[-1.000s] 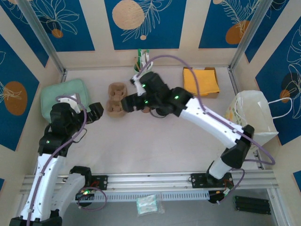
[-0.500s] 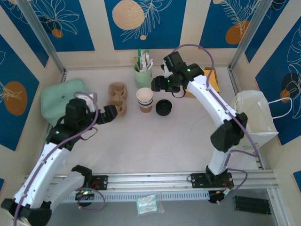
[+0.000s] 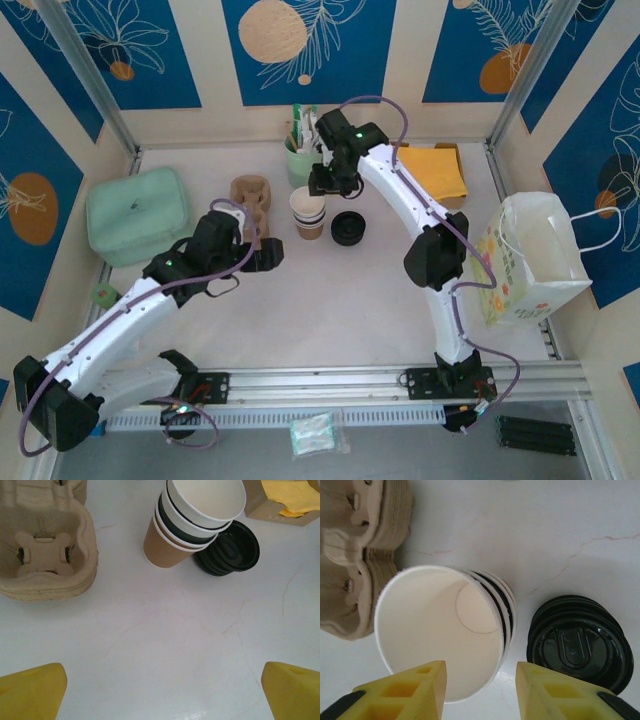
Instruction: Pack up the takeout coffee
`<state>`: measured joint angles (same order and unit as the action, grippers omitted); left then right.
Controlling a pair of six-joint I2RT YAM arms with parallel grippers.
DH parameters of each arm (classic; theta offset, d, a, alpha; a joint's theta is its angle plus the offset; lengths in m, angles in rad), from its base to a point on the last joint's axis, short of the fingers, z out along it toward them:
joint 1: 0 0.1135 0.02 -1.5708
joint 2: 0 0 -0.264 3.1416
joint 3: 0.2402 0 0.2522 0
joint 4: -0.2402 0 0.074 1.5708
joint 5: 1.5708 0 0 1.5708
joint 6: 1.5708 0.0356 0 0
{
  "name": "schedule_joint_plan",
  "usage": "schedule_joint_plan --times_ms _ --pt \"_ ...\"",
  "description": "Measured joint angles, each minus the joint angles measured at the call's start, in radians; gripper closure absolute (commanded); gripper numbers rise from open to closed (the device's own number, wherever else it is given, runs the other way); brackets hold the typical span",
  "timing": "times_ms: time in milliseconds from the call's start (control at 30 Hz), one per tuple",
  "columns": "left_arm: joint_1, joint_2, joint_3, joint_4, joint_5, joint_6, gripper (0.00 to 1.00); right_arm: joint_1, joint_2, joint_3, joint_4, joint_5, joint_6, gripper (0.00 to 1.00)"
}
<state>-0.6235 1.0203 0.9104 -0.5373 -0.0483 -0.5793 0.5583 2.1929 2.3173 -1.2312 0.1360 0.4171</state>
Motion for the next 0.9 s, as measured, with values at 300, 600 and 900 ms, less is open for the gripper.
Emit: schedule_joint_plan --times_ms 300,600,900 --pt "-0.001 -0.011 -0.006 0.006 -0.030 0.000 0.01 0.006 0.041 0.022 -0.033 0.026 -0.011 0.64" --pt "-0.002 -0.019 -0.008 0.006 -0.034 0.000 0.00 0.006 0.073 0.080 -0.050 0.034 -0.021 0.72" --pt "-0.002 -0.023 -0.010 0.006 -0.036 0.000 0.01 0.006 0.090 0.086 -0.061 0.036 -0.022 0.72"
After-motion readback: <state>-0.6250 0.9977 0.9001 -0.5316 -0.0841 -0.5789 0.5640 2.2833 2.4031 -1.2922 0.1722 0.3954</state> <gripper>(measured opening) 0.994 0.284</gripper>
